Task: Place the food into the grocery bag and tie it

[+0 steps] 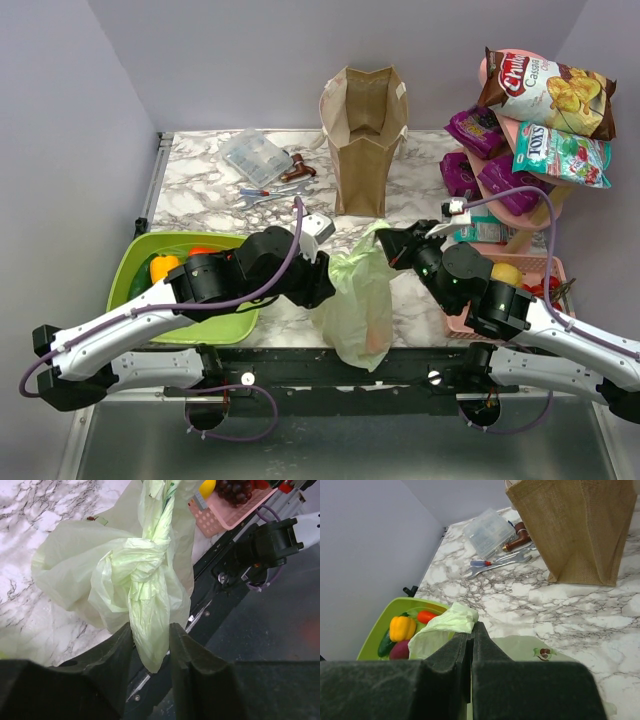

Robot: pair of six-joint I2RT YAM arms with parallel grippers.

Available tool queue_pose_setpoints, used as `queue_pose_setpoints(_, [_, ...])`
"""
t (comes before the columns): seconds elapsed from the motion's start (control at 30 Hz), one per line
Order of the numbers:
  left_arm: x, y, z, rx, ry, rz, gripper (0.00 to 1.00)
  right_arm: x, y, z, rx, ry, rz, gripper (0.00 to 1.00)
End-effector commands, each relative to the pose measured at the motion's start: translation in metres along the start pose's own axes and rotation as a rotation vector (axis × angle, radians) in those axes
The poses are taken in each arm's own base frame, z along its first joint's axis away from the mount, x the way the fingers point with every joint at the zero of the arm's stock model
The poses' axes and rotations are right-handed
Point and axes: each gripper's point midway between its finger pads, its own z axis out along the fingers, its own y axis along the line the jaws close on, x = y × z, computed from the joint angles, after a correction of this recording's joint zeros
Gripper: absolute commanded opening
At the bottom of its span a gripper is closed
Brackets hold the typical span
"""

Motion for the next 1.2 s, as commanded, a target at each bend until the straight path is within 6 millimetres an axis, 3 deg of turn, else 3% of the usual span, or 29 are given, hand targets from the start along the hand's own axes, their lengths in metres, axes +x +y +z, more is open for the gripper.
queue_pose_setpoints(0.0, [-0.01, -0.007, 0.001, 0.014, 0.003, 0.001, 0.3, -0.011, 0.008, -0.002, -0.025, -0.015, 0.021, 0.01])
queue_pose_setpoints(0.1, [-0.011, -0.005, 0.007, -0.014, 0.02, 0.001, 0.0, -0.011, 0.008, -0.002, -0.024, -0.018, 0.027, 0.01])
queue_pose_setpoints(0.2, [-0.013, -0.01, 0.003, 0.005, 0.022, -0.017, 0.0, -0.018, 0.001, 0.0, 0.025, -0.053, 0.055, 0.01])
queue_pose_setpoints(0.33, [-0.014, -0.017, -0.014, 0.044, 0.007, -0.061, 0.0, -0.039, -0.043, -0.003, 0.287, -0.219, 0.237, 0.01])
queue_pose_setpoints(0.47, [-0.002, -0.016, -0.03, 0.077, -0.006, -0.083, 0.0, -0.064, -0.053, -0.004, 0.326, -0.393, 0.275, 0.01])
queue_pose_setpoints(0.6, [0.023, -0.005, -0.032, 0.072, 0.003, -0.115, 0.0, -0.066, -0.071, 0.001, 0.401, -0.469, 0.298, 0.01])
queue_pose_setpoints(0.83, [0.057, 0.013, -0.022, 0.043, -0.024, -0.227, 0.0, -0.05, -0.087, 0.009, 0.395, -0.469, 0.368, 0.01])
queue_pose_setpoints(0.9, [0.06, 0.014, -0.023, 0.049, -0.036, -0.241, 0.0, -0.051, -0.081, 0.012, 0.364, -0.448, 0.356, 0.01])
queue_pose_setpoints(0.97, [0.048, 0.012, -0.03, 0.057, -0.073, -0.225, 0.0, -0.062, -0.054, 0.016, 0.231, -0.43, 0.308, 0.01])
queue_pose_setpoints(1.07, [0.013, 0.008, -0.046, 0.044, -0.156, -0.145, 0.0, -0.092, 0.0, 0.011, -0.052, -0.461, 0.229, 0.01])
queue_pose_setpoints(1.17, [-0.033, 0.005, -0.069, 0.0, -0.252, -0.058, 0.0, -0.118, 0.037, 0.004, -0.199, -0.488, 0.188, 0.01])
